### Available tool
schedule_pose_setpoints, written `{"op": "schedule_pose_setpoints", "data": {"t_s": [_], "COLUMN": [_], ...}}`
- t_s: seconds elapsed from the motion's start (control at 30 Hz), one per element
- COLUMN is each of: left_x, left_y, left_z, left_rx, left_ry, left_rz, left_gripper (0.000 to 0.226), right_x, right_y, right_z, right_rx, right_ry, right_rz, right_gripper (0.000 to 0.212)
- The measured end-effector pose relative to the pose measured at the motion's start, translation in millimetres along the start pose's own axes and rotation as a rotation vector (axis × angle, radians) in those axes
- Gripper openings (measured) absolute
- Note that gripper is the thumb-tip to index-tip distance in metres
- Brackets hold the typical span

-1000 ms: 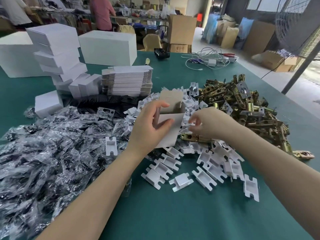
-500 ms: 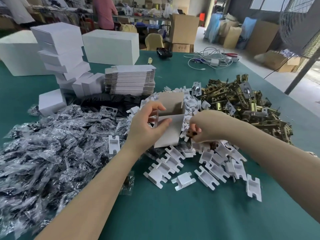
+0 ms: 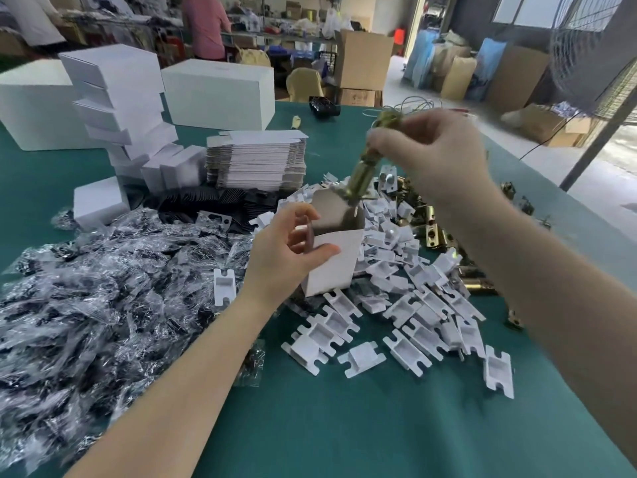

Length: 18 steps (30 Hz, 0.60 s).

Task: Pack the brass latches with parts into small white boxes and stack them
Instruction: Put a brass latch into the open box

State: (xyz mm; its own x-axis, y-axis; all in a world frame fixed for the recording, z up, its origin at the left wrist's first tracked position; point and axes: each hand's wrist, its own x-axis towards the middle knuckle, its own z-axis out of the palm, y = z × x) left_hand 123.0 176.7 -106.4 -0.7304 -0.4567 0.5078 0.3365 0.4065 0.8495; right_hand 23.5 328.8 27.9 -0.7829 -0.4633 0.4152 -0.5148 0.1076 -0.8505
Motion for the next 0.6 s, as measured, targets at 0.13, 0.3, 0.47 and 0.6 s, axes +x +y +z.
{"op": "schedule_pose_setpoints", "data": {"t_s": [0.13, 0.3, 0.47, 0.6], "left_x": [-1.5, -4.1, -6.0, -7.0], "left_y": [-0.5, -0.7, 2.3, 4.2], "left_z": [-0.1, 0.5, 3.8, 3.0], "left_rx": [0.001, 0.007, 0.038, 0.014], "left_ry": [0.031, 0.033, 0.025, 0.036], "left_rz": [0.003, -0.02, 0.004, -0.036], "left_gripper": [0.057, 0.059, 0.071, 0.085], "right_x": [-12.0, -18.3, -18.1, -23.2], "right_y": [15.5, 25.9, 23.8, 27.7], "right_z": [37.2, 46.8, 47.0, 52.0], "right_rx": [-0.25, -0.282, -0.317, -0.381], "right_ry": [0.039, 0.138, 0.17, 0.146], "right_rz": [0.028, 0.052, 0.076, 0.087], "right_gripper": [0.021, 0.02, 0.02, 0.023]}}
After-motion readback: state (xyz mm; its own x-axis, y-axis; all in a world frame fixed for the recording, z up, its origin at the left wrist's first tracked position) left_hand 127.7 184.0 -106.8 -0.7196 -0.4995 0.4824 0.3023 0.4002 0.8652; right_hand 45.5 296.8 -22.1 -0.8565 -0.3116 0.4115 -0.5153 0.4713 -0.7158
